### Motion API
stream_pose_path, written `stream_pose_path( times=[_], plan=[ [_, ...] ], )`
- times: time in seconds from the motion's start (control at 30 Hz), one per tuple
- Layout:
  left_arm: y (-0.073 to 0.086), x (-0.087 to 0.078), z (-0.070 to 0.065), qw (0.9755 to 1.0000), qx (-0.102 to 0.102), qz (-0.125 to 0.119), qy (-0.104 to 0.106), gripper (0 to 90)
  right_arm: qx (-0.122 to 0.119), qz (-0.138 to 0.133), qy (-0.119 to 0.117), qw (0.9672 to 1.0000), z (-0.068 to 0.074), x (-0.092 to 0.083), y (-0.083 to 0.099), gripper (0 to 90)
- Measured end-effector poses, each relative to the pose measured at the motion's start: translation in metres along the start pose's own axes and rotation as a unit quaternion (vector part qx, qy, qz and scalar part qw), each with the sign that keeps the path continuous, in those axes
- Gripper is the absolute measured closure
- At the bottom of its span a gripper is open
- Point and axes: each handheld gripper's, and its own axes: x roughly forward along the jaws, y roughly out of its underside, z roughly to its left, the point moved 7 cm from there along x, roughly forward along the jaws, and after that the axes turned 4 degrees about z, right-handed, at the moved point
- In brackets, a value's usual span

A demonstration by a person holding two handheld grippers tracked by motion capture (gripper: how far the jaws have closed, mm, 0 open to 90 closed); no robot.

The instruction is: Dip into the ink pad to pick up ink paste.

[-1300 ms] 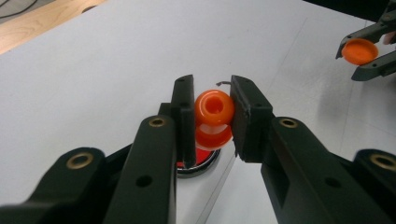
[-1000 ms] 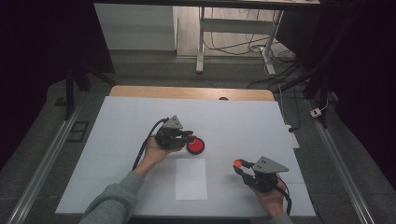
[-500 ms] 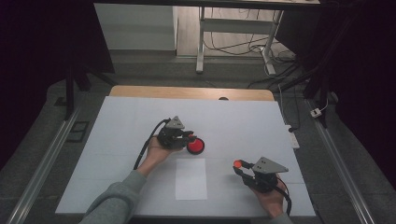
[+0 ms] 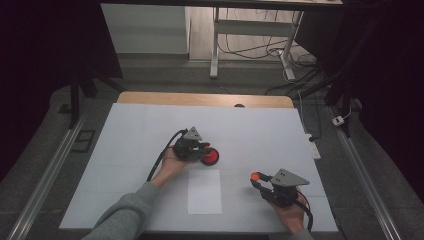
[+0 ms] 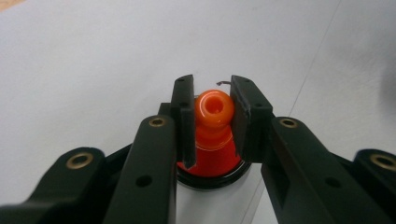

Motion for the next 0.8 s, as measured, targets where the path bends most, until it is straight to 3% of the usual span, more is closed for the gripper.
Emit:
stream_pose_path(
  times=[0.8],
  plan=[
    [0.006, 0.012, 0.000, 0.9998, 0.000, 0.020, 0.006, 72.6, 0.000, -0.002, 0.002, 1.0000, -0.001, -0.001, 0.001, 64.7]
  ],
)
